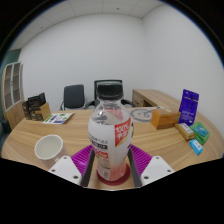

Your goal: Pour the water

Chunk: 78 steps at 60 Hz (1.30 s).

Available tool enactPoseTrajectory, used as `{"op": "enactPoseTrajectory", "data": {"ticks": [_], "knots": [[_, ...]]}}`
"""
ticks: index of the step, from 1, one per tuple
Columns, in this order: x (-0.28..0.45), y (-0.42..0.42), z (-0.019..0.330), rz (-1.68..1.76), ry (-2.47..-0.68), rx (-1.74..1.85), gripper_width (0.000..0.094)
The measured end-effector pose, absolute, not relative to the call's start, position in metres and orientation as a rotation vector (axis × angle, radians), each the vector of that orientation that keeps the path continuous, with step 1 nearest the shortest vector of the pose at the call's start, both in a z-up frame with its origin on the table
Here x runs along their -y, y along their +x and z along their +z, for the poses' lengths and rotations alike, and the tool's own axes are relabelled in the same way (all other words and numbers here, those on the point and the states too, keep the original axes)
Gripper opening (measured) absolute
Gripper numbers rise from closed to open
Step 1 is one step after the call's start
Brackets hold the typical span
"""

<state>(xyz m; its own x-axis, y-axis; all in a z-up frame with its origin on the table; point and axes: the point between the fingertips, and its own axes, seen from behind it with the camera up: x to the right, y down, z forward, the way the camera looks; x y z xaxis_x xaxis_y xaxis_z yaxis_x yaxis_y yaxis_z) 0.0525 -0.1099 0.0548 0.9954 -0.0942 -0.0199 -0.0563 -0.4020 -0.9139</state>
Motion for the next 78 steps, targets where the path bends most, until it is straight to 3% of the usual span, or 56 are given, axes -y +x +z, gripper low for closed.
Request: {"op": "enactPoseTrajectory", "data": {"ticks": [4, 6, 15, 43, 58, 78], "knots": [[0.118, 0.049, 0.056, -0.020, -2.015, -0.113, 0.0870], [0.123, 0.048, 0.059, -0.021, -2.024, -0.120, 0.0835], [0.165, 0.047, 0.088, -0.084, -2.054, -0.141, 0.0858], [0.367, -0.034, 0.225, -0.121, -2.067, -0.181, 0.0855], [0.425, -0.045, 0.249, -0.152, -2.072, -0.216, 0.0858], [0.441, -0.048, 0.256, -0.189, -2.074, -0.213, 0.0858]]}}
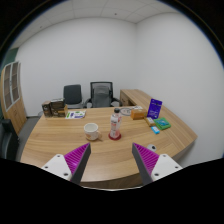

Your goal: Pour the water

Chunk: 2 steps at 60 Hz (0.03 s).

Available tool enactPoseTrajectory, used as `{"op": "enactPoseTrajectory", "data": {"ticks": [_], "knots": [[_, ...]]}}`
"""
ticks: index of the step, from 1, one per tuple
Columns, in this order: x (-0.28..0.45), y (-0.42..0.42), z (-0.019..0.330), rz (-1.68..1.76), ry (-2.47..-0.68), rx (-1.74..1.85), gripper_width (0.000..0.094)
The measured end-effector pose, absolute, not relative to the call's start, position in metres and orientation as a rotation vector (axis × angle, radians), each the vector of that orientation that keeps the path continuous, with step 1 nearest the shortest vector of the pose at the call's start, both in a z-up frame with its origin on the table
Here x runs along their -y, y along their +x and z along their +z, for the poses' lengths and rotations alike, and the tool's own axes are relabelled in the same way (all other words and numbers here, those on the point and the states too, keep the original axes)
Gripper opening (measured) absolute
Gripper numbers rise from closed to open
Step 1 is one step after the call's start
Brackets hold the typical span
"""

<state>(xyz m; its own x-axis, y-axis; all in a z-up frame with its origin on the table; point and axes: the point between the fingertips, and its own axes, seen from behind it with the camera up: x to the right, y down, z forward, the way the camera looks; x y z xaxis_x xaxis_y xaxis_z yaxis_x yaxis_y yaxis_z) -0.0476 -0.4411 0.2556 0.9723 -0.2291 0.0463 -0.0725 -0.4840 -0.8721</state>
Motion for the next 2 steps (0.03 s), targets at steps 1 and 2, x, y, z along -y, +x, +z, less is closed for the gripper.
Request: {"op": "enactPoseTrajectory", "data": {"ticks": [1, 2], "knots": [[0.4402, -0.0471, 0.2548, -0.187, -2.075, -0.213, 0.0858], [0.4402, -0.0476, 0.2547, -0.184, -2.075, -0.213, 0.0858]]}}
